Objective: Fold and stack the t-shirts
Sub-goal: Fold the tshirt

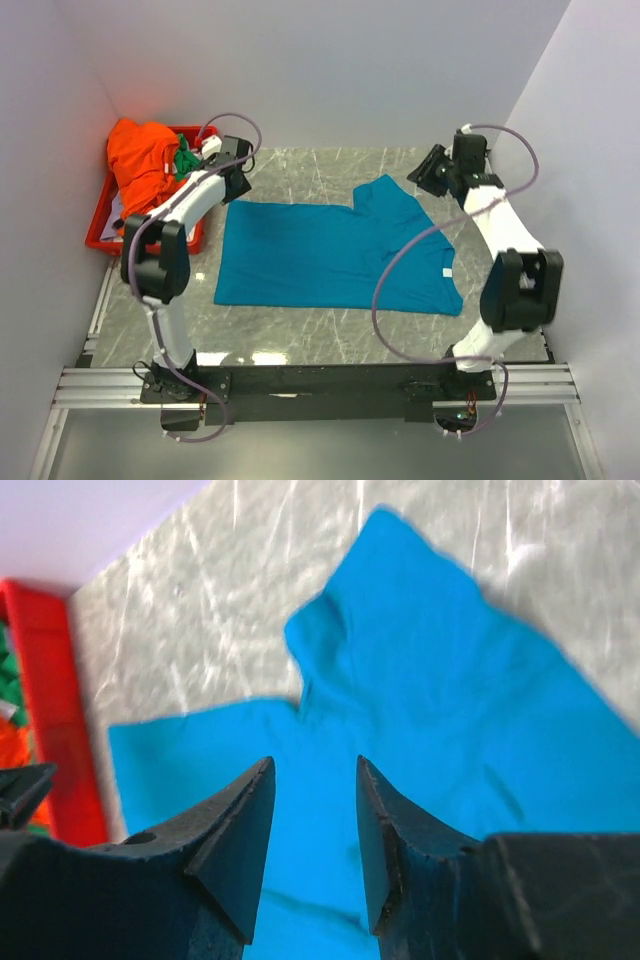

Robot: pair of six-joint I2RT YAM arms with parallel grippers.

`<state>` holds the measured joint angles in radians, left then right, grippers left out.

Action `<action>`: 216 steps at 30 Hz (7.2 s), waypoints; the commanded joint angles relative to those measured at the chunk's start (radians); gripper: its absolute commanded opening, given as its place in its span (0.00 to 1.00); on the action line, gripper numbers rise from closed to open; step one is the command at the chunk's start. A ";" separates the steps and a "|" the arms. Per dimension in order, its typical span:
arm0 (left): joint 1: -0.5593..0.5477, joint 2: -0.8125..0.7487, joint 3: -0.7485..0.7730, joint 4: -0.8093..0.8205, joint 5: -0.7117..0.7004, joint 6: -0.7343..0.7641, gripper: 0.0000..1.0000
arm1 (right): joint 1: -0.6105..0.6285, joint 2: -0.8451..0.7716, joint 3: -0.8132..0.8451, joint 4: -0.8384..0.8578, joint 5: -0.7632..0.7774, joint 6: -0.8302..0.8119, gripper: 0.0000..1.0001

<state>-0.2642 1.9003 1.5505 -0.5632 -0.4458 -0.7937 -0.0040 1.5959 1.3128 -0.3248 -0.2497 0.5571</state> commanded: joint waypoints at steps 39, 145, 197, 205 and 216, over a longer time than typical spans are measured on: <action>0.057 0.359 0.192 0.068 0.028 0.126 0.17 | 0.068 0.932 0.996 -0.258 0.142 -0.011 0.47; 0.057 0.278 0.169 0.092 0.121 0.131 0.08 | 0.162 0.653 0.752 -0.280 0.391 -0.281 0.00; 0.002 -0.164 -0.246 0.086 0.029 0.062 0.01 | 0.119 -0.169 -0.268 -0.132 0.497 -0.097 0.00; -0.012 -0.217 -0.329 0.082 0.012 0.018 0.01 | 0.121 -0.264 -0.380 -0.120 0.495 -0.094 0.00; -0.015 -0.277 -0.408 0.074 -0.005 -0.018 0.01 | 0.096 -0.330 -0.432 -0.134 0.487 -0.091 0.00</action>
<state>-0.2749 1.6787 1.1553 -0.4980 -0.4221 -0.7868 0.1074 1.3174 0.8879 -0.4740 0.2199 0.4561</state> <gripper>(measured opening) 0.077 0.007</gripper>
